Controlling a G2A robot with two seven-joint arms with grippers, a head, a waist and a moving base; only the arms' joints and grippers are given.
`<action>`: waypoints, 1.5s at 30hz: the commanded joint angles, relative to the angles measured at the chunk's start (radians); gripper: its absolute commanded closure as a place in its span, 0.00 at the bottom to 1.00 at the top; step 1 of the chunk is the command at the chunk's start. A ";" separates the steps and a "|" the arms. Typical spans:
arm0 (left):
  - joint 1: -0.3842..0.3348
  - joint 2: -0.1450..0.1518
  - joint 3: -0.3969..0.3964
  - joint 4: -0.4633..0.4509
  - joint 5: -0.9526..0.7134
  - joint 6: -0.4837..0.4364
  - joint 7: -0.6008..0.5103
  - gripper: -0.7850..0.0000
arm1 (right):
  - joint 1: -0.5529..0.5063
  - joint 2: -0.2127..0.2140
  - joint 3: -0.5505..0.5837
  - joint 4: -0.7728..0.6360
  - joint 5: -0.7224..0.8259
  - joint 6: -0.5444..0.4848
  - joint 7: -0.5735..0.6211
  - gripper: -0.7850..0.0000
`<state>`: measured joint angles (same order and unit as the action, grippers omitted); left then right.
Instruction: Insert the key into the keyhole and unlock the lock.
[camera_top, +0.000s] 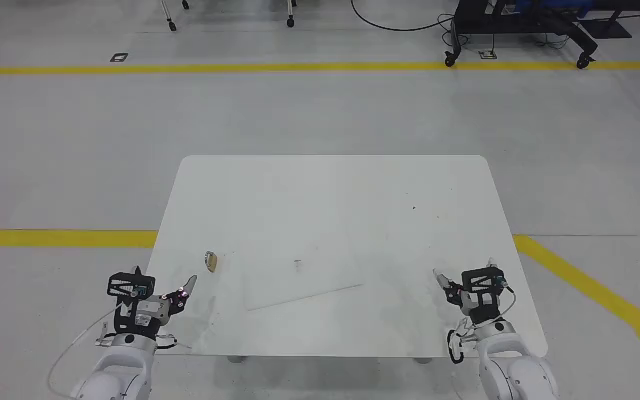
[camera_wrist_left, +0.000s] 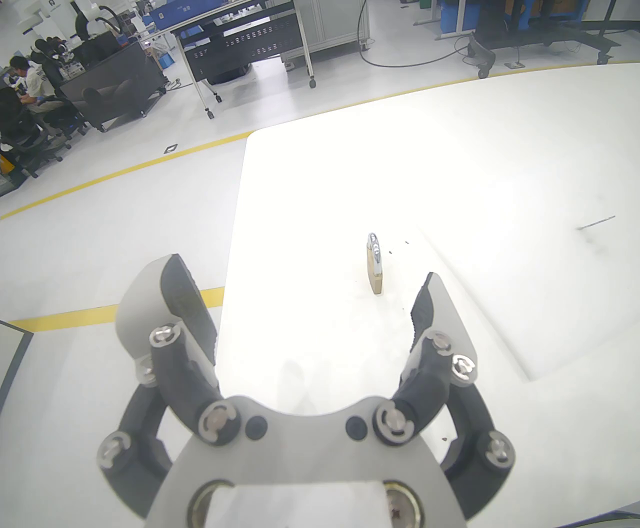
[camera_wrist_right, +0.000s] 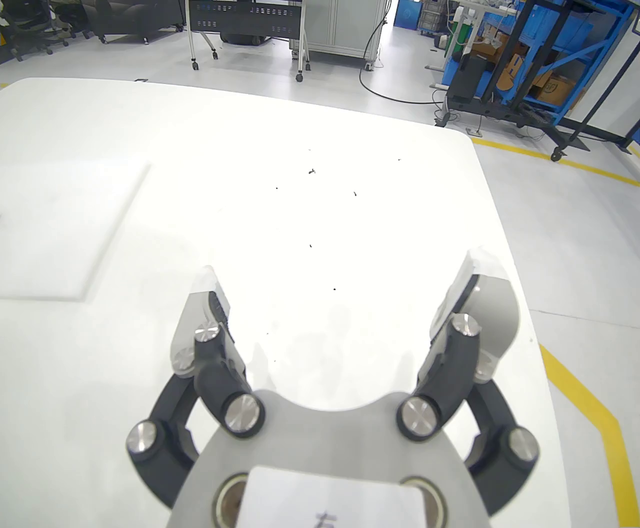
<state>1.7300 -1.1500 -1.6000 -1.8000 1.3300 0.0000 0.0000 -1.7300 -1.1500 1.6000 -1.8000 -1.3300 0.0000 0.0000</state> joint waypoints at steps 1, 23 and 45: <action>0.000 0.000 0.000 0.000 0.000 0.000 0.000 0.00 | 0.000 0.000 0.000 0.000 0.000 0.000 0.000 0.00; 0.000 0.000 0.000 0.000 0.000 0.000 0.000 0.00 | 0.063 -0.003 -0.195 0.070 -0.183 -0.225 -0.161 0.00; 0.000 0.000 0.000 0.000 0.000 0.000 0.000 0.00 | 0.616 -0.078 -0.598 0.388 -0.071 -0.571 0.000 0.53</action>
<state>1.7300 -1.1500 -1.6000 -1.8000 1.3300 0.0000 0.0000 -1.1556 -1.2189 1.0357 -1.4511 -1.4067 -0.5741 -0.0183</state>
